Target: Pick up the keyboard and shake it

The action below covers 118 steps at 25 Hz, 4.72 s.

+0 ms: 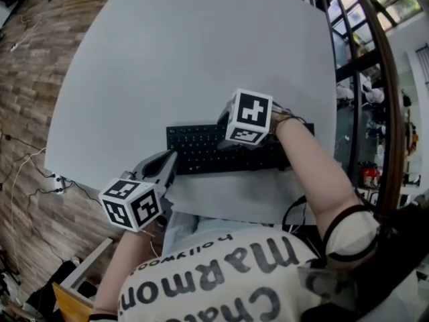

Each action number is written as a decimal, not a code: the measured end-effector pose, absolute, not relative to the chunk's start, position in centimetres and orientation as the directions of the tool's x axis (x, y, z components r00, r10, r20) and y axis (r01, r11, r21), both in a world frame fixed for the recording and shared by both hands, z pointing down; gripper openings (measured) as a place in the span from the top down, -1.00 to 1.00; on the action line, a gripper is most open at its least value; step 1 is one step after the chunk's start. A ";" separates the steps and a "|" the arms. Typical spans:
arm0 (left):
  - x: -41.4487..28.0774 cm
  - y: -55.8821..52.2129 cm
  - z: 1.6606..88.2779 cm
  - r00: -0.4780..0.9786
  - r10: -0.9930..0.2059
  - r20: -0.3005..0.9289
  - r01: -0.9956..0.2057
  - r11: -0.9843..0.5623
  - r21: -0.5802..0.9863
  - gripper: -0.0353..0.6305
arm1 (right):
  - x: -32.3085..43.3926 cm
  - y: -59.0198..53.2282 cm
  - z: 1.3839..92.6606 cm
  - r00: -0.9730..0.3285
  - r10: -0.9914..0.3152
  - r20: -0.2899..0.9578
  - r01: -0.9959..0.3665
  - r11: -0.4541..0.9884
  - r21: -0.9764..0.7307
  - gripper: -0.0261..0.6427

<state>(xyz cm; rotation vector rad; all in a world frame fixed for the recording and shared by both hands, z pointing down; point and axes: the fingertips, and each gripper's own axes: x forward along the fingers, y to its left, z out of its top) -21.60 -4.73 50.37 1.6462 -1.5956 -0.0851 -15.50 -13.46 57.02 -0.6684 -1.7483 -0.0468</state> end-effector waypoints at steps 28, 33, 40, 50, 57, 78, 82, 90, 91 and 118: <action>-22.5 -3.6 53.1 0.311 -0.817 0.486 -0.845 -0.003 0.535 -0.10 | -15.1 -10.6 53.3 -0.361 0.120 0.925 0.560 0.821 0.112 0.08; -20.7 -4.0 54.5 0.379 -0.763 0.523 -0.846 -0.057 0.531 -0.10 | -15.0 -10.3 52.8 -0.399 0.087 0.913 0.566 0.806 0.171 0.09; -19.5 -4.9 54.1 0.421 -0.758 0.498 -0.848 -0.134 0.513 -0.10 | -14.6 -9.6 51.6 -0.480 0.039 0.876 0.569 0.775 0.277 0.11; -18.2 -6.1 53.8 0.504 -0.725 0.469 -0.843 -0.297 0.448 0.03 | -14.7 -9.0 50.3 -0.588 -0.004 0.809 0.536 0.747 0.393 0.19; -18.1 -6.5 52.5 0.596 -0.729 0.335 -0.732 -0.323 0.600 0.28 | -14.4 -8.9 49.9 -0.640 -0.044 0.767 0.499 0.735 0.459 0.19; -15.6 -5.0 52.2 0.724 -0.627 0.286 -0.611 -0.392 0.688 0.61 | -13.9 -8.2 50.3 -0.567 -0.026 0.823 0.516 0.767 0.380 0.26; -15.6 -4.9 52.2 0.723 -0.621 0.303 -0.628 -0.408 0.663 0.62 | -13.8 -8.4 49.9 -0.592 -0.063 0.803 0.466 0.786 0.406 0.25; -16.4 -4.9 51.4 0.695 -0.629 0.347 -0.672 -0.397 0.625 0.62 | -9.5 -14.5 47.7 -0.653 -0.255 0.713 0.023 0.935 0.355 0.25; -16.4 -5.0 51.3 0.692 -0.631 0.351 -0.677 -0.396 0.621 0.62 | -8.5 -15.4 47.4 -0.656 -0.282 0.700 -0.039 0.939 0.342 0.25; -16.1 -4.7 49.5 0.690 -0.561 0.456 -0.718 -0.456 0.526 0.61 | 10.5 -27.8 47.5 -0.661 -0.349 0.664 -0.495 0.868 -0.036 0.16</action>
